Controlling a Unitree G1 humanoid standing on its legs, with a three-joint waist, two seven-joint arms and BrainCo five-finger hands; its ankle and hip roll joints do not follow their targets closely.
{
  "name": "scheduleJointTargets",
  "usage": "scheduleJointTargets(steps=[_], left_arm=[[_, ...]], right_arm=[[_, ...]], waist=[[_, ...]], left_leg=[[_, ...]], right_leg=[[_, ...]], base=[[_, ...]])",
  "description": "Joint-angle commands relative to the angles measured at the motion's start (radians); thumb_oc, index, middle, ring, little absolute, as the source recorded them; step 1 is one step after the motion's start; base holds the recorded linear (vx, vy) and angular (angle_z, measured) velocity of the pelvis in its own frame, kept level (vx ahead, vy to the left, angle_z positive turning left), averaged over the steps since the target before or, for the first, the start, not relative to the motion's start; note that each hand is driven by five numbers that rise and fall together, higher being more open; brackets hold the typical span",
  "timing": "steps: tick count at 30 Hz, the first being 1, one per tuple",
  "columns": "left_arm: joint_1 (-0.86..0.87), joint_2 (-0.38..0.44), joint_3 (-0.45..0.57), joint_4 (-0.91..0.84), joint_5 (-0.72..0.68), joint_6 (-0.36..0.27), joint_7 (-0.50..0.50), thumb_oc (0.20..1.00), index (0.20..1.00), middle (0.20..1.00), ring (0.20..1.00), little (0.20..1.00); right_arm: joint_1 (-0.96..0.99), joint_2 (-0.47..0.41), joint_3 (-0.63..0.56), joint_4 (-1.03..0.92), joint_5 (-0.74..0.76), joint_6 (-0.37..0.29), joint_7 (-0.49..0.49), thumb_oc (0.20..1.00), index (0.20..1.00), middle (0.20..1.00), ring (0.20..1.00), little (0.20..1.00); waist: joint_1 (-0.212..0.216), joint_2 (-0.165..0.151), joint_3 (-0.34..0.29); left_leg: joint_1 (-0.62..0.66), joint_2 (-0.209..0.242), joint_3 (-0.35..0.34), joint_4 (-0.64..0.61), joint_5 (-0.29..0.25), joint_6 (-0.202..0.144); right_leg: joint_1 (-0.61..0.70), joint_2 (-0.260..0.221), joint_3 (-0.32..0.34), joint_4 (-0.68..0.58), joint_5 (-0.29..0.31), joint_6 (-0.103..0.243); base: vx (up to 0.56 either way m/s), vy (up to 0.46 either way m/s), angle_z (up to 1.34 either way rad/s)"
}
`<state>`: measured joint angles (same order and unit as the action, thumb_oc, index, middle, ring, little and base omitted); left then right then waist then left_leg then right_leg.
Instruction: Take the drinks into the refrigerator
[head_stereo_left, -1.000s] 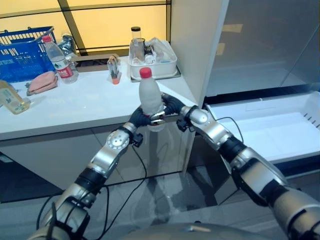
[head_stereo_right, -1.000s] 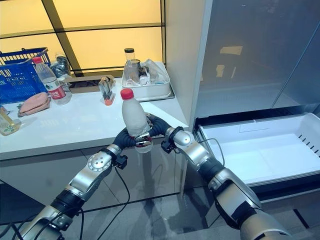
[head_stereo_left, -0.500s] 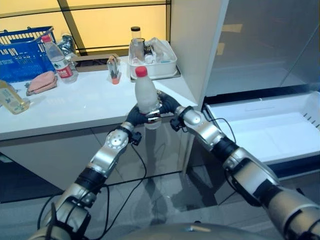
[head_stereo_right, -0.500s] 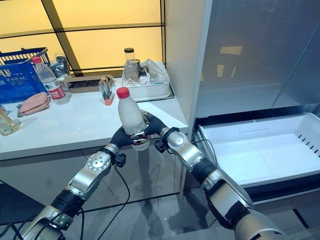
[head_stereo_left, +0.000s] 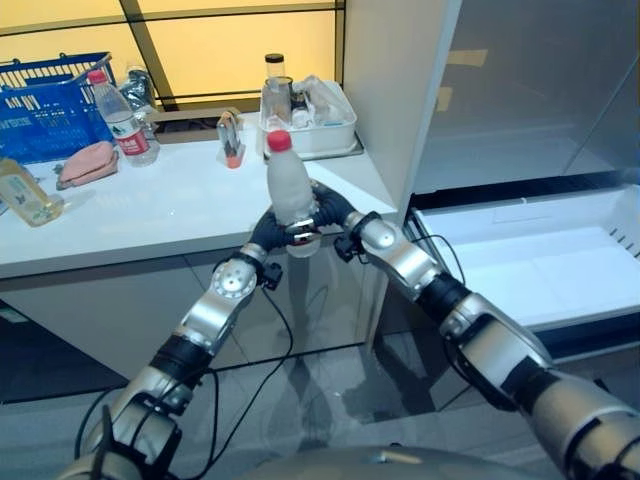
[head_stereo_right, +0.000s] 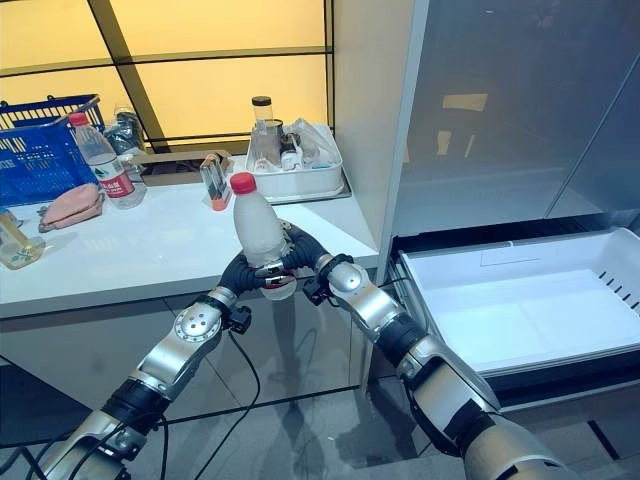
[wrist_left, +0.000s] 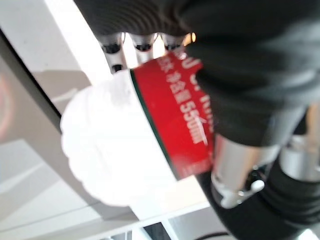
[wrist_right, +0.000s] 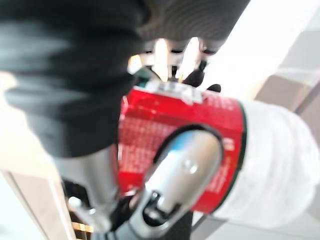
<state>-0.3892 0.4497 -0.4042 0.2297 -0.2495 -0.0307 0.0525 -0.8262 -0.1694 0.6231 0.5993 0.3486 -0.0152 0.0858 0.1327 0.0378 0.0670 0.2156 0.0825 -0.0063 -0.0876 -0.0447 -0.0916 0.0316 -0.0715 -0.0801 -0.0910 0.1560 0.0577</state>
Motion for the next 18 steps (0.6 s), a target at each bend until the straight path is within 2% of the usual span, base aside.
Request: scheduleJointTargets(steps=[1, 5, 6, 7, 18], left_arm=[[-0.159, -0.072, -0.106, -0.058, 0.072, -0.129, -0.021, 0.200, 0.200, 0.200, 0.200, 0.200], [-0.159, -0.080, -0.115, -0.052, 0.076, -0.128, -0.024, 0.200, 0.200, 0.200, 0.200, 0.200], [-0.158, -0.083, -0.115, -0.051, 0.079, -0.128, -0.018, 0.200, 0.200, 0.200, 0.200, 0.200], [-0.159, -0.083, -0.114, -0.051, 0.079, -0.128, -0.018, 0.200, 0.200, 0.200, 0.200, 0.200], [-0.158, -0.101, -0.117, -0.021, 0.100, -0.128, 0.003, 0.200, 0.200, 0.200, 0.200, 0.200]], right_arm=[[-0.204, 0.099, -0.052, 0.043, 0.053, -0.054, -0.051, 1.000, 1.000, 1.000, 1.000, 1.000], [-0.222, 0.114, -0.047, 0.089, 0.026, -0.049, -0.060, 1.000, 1.000, 1.000, 1.000, 1.000], [-0.229, 0.115, -0.042, 0.094, -0.007, -0.047, -0.070, 0.275, 0.275, 0.275, 0.275, 0.275], [-0.230, 0.115, -0.042, 0.093, -0.008, -0.047, -0.071, 0.200, 0.200, 0.200, 0.200, 0.200], [-0.213, 0.088, -0.056, 0.062, -0.045, -0.053, -0.093, 0.200, 0.200, 0.200, 0.200, 0.200]], waist=[[0.025, -0.022, -0.028], [0.028, -0.024, -0.030], [0.028, -0.025, -0.031], [0.028, -0.026, -0.029], [0.020, -0.027, -0.026]], left_leg=[[-0.028, -0.057, -0.002, 0.016, -0.051, 0.090], [-0.025, -0.057, -0.001, 0.015, -0.051, 0.089], [-0.027, -0.058, -0.001, 0.015, -0.050, 0.089], [-0.034, -0.059, 0.000, 0.019, -0.041, 0.089], [-0.035, -0.059, -0.001, 0.017, -0.039, 0.089]], right_leg=[[0.081, -0.026, 0.032, 0.107, -0.171, 0.053], [0.083, -0.024, 0.031, 0.105, -0.172, 0.052], [0.083, -0.024, 0.033, 0.103, -0.170, 0.052], [0.077, -0.025, 0.034, 0.104, -0.161, 0.051], [0.072, -0.027, 0.032, 0.104, -0.158, 0.051]], base=[[0.03, 0.000, 0.00], [-0.01, -0.001, 0.00], [-0.05, -0.009, 0.00], [-0.04, -0.008, 0.00], [-0.02, 0.000, 0.00]])
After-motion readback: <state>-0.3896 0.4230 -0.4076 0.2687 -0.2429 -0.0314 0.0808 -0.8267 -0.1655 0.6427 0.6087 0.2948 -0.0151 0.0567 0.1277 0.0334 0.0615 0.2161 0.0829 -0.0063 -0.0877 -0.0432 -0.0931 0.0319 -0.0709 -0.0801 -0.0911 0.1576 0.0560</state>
